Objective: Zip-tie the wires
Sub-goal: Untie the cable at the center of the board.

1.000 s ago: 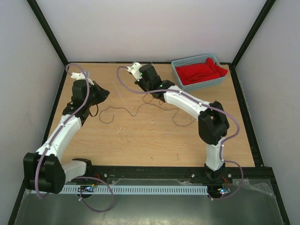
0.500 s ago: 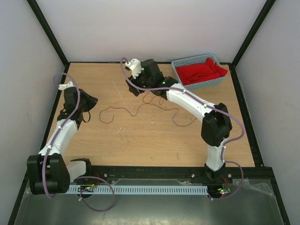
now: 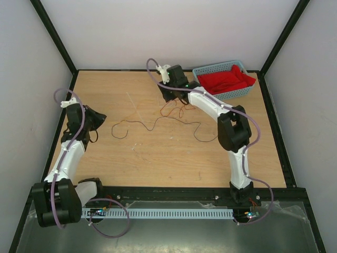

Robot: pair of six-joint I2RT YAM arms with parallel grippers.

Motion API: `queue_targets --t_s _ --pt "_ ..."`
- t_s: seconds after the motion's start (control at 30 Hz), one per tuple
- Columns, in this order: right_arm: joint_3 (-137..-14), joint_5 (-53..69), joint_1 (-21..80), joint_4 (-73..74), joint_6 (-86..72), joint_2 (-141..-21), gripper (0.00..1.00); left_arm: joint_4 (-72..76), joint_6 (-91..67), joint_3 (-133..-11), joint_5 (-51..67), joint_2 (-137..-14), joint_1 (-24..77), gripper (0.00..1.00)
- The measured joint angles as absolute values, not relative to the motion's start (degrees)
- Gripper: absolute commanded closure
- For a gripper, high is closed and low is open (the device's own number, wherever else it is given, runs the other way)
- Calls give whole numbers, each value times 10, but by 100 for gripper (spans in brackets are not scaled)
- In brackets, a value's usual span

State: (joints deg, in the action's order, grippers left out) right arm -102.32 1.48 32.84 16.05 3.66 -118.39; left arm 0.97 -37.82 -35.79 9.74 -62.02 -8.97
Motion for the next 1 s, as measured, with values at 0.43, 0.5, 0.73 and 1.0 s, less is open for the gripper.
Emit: queue_targets --t_s 0.43,0.5,0.73,1.0 --pt "-1046 -13 335 208 23 -1276 51 10 -380 -355 120 -595 -91 100" --pt "-1046 -17 335 209 21 -1277 51 10 -380 -355 121 -594 -91 100" --pt "-1046 -18 334 209 10 -1289 53 10 -380 -355 123 -593 -91 100" --pt "-1046 -9 334 214 3 -1316 57 10 -380 -355 126 -593 -91 100"
